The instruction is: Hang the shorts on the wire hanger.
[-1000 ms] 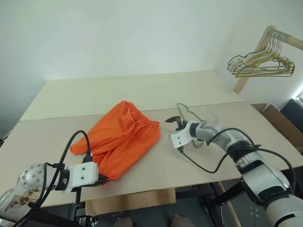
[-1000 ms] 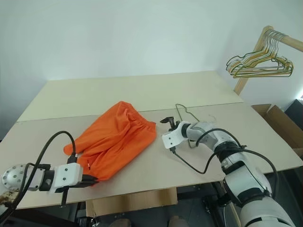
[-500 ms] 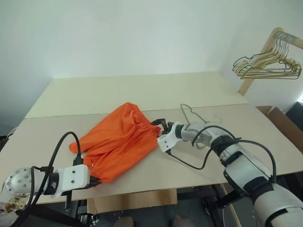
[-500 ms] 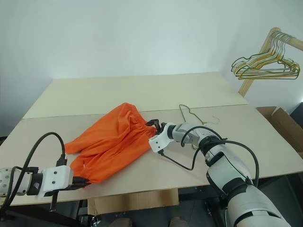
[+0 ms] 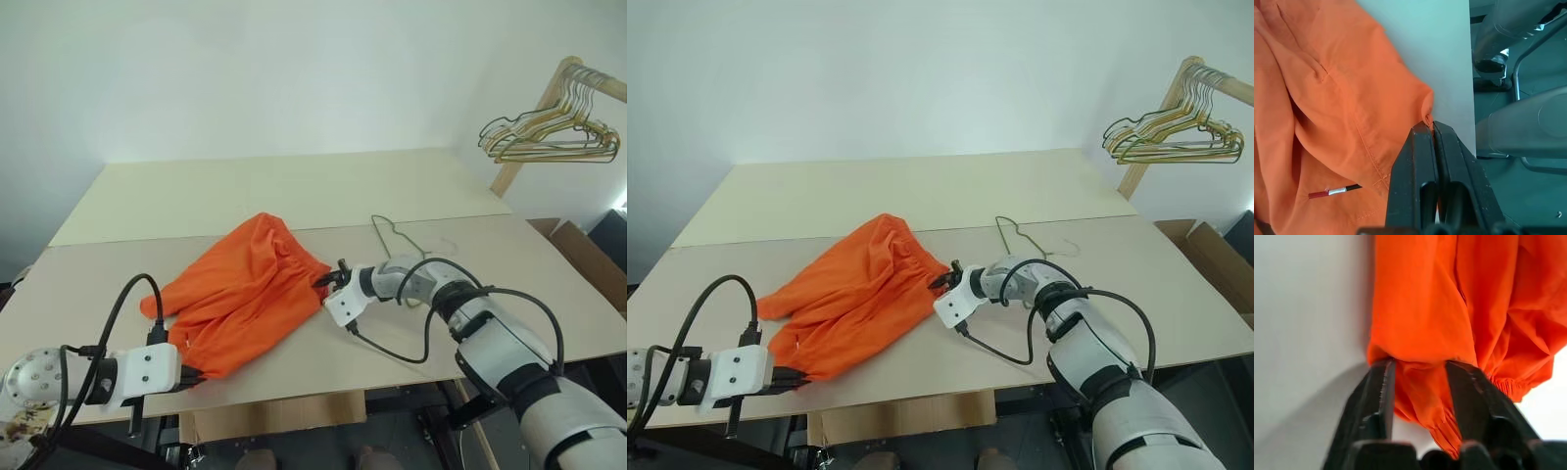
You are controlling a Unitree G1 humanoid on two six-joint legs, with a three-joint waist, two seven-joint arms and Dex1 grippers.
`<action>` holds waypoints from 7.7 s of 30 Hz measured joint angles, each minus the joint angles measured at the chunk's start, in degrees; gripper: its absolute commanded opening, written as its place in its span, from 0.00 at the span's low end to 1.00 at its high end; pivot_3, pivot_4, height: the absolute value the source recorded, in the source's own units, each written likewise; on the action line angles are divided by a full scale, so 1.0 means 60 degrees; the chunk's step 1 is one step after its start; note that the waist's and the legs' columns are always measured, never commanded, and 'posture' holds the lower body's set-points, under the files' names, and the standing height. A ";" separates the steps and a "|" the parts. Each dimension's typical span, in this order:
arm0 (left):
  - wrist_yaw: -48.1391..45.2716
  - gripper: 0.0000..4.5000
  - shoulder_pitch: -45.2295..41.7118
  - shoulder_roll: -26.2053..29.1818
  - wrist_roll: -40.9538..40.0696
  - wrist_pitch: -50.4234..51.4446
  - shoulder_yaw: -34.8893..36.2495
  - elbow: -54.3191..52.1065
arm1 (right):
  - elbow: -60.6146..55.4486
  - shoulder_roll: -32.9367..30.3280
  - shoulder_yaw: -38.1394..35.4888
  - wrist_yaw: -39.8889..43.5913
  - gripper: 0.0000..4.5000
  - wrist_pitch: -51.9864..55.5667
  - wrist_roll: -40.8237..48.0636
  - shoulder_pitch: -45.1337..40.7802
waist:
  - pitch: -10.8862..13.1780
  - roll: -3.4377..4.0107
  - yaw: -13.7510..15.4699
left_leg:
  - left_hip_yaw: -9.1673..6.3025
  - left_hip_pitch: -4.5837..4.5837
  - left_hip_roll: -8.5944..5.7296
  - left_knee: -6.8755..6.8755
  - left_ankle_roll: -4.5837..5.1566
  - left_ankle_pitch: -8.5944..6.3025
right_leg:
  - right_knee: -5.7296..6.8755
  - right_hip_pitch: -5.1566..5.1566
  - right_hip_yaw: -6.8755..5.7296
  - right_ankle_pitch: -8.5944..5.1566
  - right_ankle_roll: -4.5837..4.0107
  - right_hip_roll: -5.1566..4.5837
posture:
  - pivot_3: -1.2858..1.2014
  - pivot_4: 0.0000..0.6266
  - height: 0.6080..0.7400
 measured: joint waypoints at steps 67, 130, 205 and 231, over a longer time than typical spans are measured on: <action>0.0415 0.00 -0.0430 -0.0003 0.0938 -0.1433 -0.0185 0.1738 | -0.5300 -0.2611 -0.1421 0.5513 0.45 0.1272 0.3413 0.2645 | 0.0006 -0.0016 0.0271 | 0.0033 0.0003 0.0011 0.0001 0.0006 -0.0003 | -0.0001 0.0001 -0.0004 -0.0010 -0.0010 -0.0005 | 0.59 0.00 1.00; 0.8113 0.00 -1.0955 -0.3598 0.0779 0.0067 0.0089 0.4658 | -0.4659 -0.0815 -0.5043 -0.3207 0.01 0.6200 0.3640 -0.0504 | -0.0072 -0.0075 -0.0244 | -0.0086 -0.0224 -0.0154 -0.0134 -0.0190 0.0069 | 0.0107 -0.0325 -0.0058 0.0014 -0.0023 -0.0120 | 0.55 0.00 1.00; -0.0833 1.00 -0.2688 -0.1012 -0.4557 0.3125 0.0556 -0.0782 | -0.5417 -0.1302 -0.4397 0.1892 0.73 1.5976 0.7042 0.2357 | 0.0174 -0.0111 -0.0257 | -0.0029 -0.0086 -0.0029 0.0025 -0.0008 -0.0022 | 0.0130 -0.0181 -0.0035 -0.0027 -0.0045 -0.0006 | 0.55 0.00 1.00; 0.3584 1.00 -0.5526 -0.3878 -0.4455 0.4703 -0.0151 0.0506 | -0.5103 -0.0196 -0.6561 -0.1091 0.01 1.6209 0.7005 0.2222 | 0.0073 -0.0153 -0.0215 | -0.0113 -0.0019 -0.0034 0.0019 -0.0008 -0.0023 | 0.0108 -0.0090 -0.0037 -0.0015 -0.0033 -0.0011 | 0.55 0.00 1.00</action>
